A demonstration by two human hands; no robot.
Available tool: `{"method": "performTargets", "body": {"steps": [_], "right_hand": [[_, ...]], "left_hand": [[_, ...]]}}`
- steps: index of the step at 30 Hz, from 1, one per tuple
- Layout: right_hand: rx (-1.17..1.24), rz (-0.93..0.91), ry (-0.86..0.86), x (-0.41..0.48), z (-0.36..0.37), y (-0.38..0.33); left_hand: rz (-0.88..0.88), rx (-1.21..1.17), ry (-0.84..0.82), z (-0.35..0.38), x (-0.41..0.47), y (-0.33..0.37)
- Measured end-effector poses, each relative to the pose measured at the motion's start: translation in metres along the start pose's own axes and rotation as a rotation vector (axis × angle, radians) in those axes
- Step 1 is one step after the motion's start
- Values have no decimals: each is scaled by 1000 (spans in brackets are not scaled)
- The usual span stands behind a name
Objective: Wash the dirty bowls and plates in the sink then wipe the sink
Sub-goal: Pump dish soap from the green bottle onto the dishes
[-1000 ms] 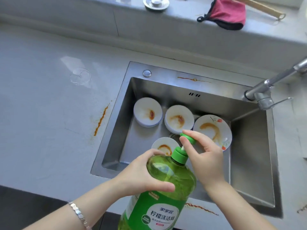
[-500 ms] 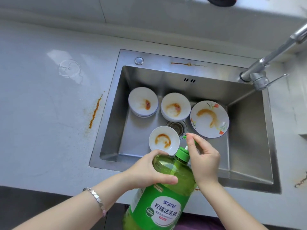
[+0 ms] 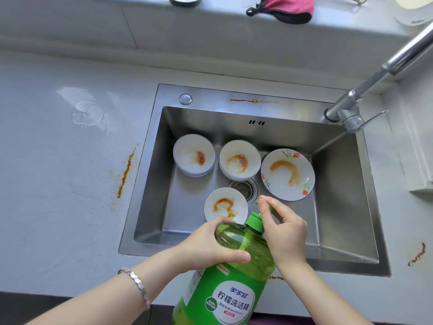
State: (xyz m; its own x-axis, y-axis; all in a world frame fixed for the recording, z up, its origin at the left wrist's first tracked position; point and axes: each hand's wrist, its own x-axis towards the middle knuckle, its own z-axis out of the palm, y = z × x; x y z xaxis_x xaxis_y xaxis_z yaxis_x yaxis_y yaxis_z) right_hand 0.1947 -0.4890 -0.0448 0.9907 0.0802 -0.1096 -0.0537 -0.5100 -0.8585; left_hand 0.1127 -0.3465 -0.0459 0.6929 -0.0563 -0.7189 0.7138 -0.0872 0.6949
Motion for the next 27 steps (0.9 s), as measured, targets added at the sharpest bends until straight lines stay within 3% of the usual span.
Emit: {"method": "performTargets", "body": {"steps": [9,14,20,23,27], "right_hand": [[-24,-27,-59,15,-8,-8],[101,-23,-96,37,-21,-39],[224,-209,-252,73,-49,-66],[128,-57,-294,92,-59,-33],[-248,332,-416,115,-72,55]], "left_hand": [[13,45,29,-3,4,18],[107,102,81,-15,-4,47],[296,308,361,-29,2,90],[353,352,555,-24,19,87],[326,365,682,-5,46,70]]}}
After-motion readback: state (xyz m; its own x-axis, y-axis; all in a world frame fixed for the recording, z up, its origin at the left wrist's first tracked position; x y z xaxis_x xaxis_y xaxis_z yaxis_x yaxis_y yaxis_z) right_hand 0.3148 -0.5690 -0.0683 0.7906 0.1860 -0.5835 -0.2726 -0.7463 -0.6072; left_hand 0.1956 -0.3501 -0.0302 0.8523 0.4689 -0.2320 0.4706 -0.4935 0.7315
